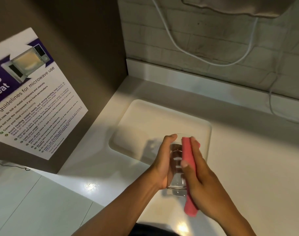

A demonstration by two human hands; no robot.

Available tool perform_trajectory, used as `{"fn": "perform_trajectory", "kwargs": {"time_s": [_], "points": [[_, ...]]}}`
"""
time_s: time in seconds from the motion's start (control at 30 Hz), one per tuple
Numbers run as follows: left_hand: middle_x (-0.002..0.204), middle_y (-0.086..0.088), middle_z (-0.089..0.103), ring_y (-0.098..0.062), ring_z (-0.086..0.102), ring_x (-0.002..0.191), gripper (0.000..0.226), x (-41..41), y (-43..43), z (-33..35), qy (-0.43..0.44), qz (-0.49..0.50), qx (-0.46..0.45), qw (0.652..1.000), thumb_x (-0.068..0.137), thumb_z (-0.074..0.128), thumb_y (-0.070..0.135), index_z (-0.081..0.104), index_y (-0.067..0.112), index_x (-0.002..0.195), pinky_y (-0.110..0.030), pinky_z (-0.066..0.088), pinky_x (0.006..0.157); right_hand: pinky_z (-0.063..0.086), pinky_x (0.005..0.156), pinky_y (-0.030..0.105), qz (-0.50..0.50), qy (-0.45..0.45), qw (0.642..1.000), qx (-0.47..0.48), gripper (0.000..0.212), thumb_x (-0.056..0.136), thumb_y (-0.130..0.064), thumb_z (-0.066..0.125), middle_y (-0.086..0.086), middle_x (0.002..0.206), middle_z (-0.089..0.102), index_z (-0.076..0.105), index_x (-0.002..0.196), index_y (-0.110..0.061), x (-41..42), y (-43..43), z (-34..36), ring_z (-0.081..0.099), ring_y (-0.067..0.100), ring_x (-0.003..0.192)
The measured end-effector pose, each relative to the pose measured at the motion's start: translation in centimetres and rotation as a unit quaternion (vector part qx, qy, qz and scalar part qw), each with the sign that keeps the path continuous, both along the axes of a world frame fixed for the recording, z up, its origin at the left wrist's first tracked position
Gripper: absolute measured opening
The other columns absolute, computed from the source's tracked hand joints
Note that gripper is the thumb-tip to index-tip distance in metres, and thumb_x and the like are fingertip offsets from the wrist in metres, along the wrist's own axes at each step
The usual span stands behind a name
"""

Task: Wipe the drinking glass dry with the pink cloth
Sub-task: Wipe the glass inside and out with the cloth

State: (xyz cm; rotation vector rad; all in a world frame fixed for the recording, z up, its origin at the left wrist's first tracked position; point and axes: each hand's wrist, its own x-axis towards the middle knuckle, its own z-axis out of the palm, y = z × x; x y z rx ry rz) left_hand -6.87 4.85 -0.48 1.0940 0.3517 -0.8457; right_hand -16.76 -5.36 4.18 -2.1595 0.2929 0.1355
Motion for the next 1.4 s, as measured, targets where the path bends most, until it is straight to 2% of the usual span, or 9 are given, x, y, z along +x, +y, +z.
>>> {"fn": "perform_trajectory", "kwargs": {"time_s": [0.23, 0.4, 0.6, 0.7, 0.8, 0.9, 1.03, 1.2, 1.4], "points": [[0.114, -0.026, 0.068, -0.039, 0.063, 0.105, 0.08, 1.3, 0.3, 0.0, 0.019, 0.019, 0.004, 1.0, 0.065, 0.07, 0.074, 0.076, 0.004, 0.103, -0.053, 0.053, 0.1, 0.043, 0.094, 0.021, 0.056, 0.018, 0.997, -0.042, 0.058, 0.09, -0.081, 0.013, -0.051, 0.147, -0.009, -0.017, 0.14, -0.08, -1.8, 0.8, -0.3, 0.047, 0.001, 0.117], [0.114, -0.021, 0.079, -0.029, 0.076, 0.096, 0.085, 0.5, -0.3, -0.5, 0.006, -0.008, -0.005, 1.0, 0.078, 0.06, 0.073, 0.076, 0.004, 0.126, -0.045, 0.061, 0.09, 0.043, 0.091, 0.018, -0.004, 0.022, 1.0, -0.008, 0.05, 0.092, -0.078, 0.012, -0.035, 0.147, 0.029, -0.02, 0.129, -0.087, 0.1, -0.1, 0.0, 0.053, 0.002, 0.118], [0.099, -0.02, 0.077, -0.036, 0.069, 0.097, 0.073, 2.0, 0.5, -0.1, 0.009, 0.018, -0.007, 1.0, 0.069, 0.07, 0.072, 0.081, 0.005, 0.097, -0.052, 0.055, 0.098, 0.039, 0.083, 0.009, 0.053, 0.009, 0.997, -0.048, 0.059, 0.091, -0.082, 0.008, -0.037, 0.16, 0.002, -0.018, 0.143, -0.075, -1.6, 1.1, -0.9, 0.051, -0.001, 0.109], [0.098, -0.02, 0.078, -0.035, 0.069, 0.097, 0.071, 1.8, 0.3, -0.2, 0.007, 0.009, 0.009, 1.0, 0.077, 0.063, 0.072, 0.08, 0.005, 0.097, -0.049, 0.056, 0.094, 0.045, 0.084, 0.011, 0.031, 0.02, 0.999, -0.011, 0.059, 0.086, -0.087, 0.008, -0.037, 0.148, 0.03, -0.018, 0.139, -0.081, -1.3, 0.5, -1.0, 0.059, -0.006, 0.105], [0.129, -0.035, 0.071, -0.037, 0.068, 0.107, 0.088, 1.1, -0.1, -0.3, -0.009, -0.016, -0.001, 1.0, 0.084, 0.055, 0.07, 0.071, -0.003, 0.129, -0.05, 0.054, 0.097, 0.054, 0.072, 0.01, -0.007, 0.021, 0.999, -0.027, 0.051, 0.088, -0.082, 0.007, -0.029, 0.121, 0.058, -0.024, 0.129, -0.085, 0.3, -0.1, -0.4, 0.069, -0.002, 0.082], [0.132, -0.032, 0.072, -0.037, 0.07, 0.106, 0.084, 1.6, 0.2, -0.3, -0.009, -0.001, -0.012, 1.0, 0.081, 0.059, 0.071, 0.075, 0.0, 0.123, -0.052, 0.056, 0.102, 0.047, 0.073, 0.009, 0.022, 0.009, 0.999, -0.049, 0.057, 0.092, -0.079, 0.007, -0.026, 0.133, 0.048, -0.021, 0.142, -0.075, 0.0, 0.7, -0.3, 0.065, -0.004, 0.084], [0.09, -0.016, 0.081, -0.029, 0.075, 0.082, 0.077, 2.4, 0.7, -0.8, -0.008, 0.042, 0.004, 0.999, 0.074, 0.063, 0.071, 0.073, 0.004, 0.11, -0.046, 0.06, 0.088, 0.048, 0.078, 0.014, 0.055, 0.023, 0.998, -0.034, 0.056, 0.092, -0.081, 0.011, -0.019, 0.141, 0.046, -0.016, 0.142, -0.078, -1.8, 1.2, -1.0, 0.063, 0.001, 0.098], [0.109, -0.026, 0.078, -0.034, 0.074, 0.093, 0.092, 1.1, 0.0, -0.6, 0.007, 0.038, 0.014, 0.999, 0.077, 0.058, 0.072, 0.064, -0.002, 0.131, -0.047, 0.061, 0.085, 0.045, 0.064, 0.004, -0.006, 0.027, 0.999, -0.028, 0.047, 0.086, -0.083, 0.005, -0.041, 0.107, 0.046, -0.024, 0.123, -0.089, 0.1, 0.5, -0.6, 0.066, -0.002, 0.082], [0.1, -0.022, 0.078, -0.033, 0.074, 0.087, 0.076, 1.6, 0.4, -0.4, 0.017, 0.046, 0.025, 0.998, 0.071, 0.066, 0.071, 0.068, 0.008, 0.114, -0.046, 0.061, 0.081, 0.056, 0.075, 0.018, 0.073, 0.039, 0.994, -0.066, 0.056, 0.089, -0.083, 0.007, -0.021, 0.124, 0.056, -0.019, 0.139, -0.08, -1.7, 0.5, -1.0, 0.067, 0.005, 0.085]]}}
